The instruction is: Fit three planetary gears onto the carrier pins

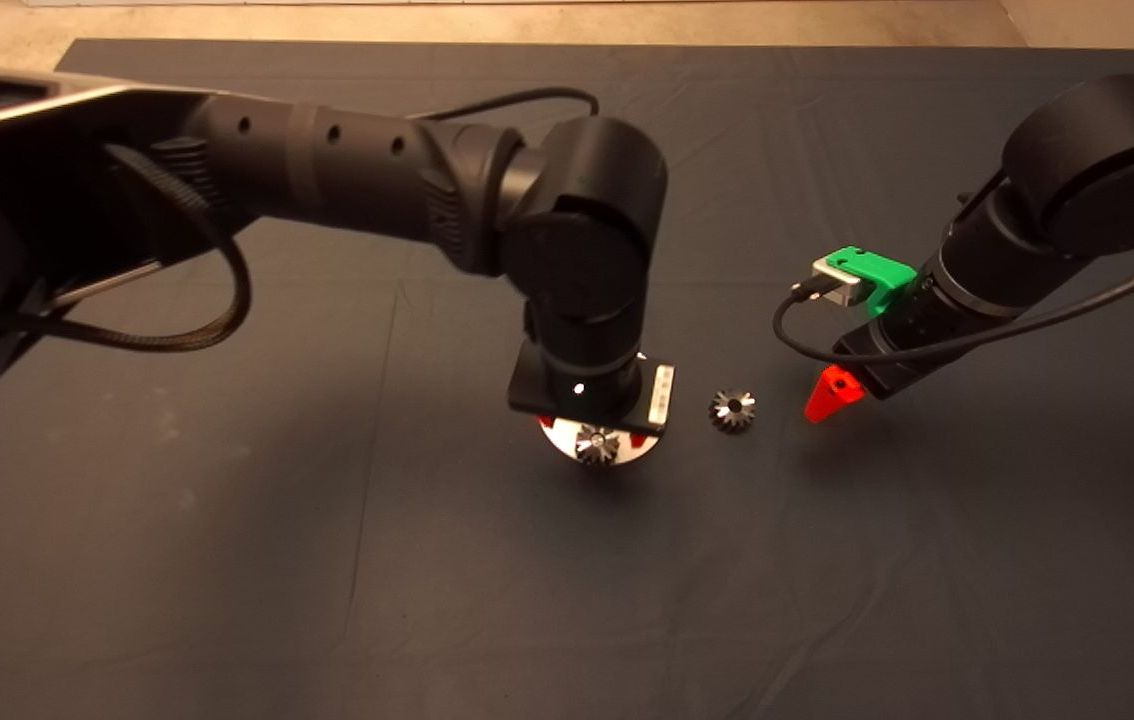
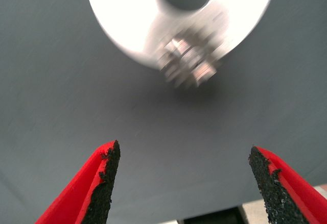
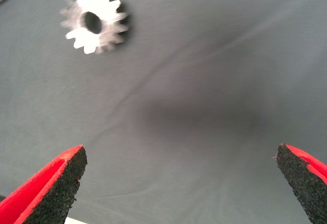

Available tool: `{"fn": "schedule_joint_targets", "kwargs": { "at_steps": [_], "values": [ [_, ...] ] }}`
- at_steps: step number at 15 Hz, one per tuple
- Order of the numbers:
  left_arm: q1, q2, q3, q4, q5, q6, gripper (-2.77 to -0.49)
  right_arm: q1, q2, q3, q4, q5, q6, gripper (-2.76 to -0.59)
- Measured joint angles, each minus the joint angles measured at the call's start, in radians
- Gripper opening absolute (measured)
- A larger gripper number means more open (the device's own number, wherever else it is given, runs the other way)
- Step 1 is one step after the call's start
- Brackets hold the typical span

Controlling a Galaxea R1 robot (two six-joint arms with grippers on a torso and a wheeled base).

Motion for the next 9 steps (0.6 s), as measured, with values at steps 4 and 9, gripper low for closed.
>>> {"fn": "schedule_joint_targets", "kwargs": {
  "at_steps": [4,9],
  "values": [
    [-0.001,-0.223,0.247,-0.009,0.009,-0.102,-1.35,-0.022,0.060,-0.029,0.000,0.004,-0.002,-0.59],
    [-0.003,-0.463,0.423,-0.064,0.014,-0.192,-1.08,-0.059,0.122,-0.102,-0.006,-0.001,-0.032,-0.59]
  ]
}}
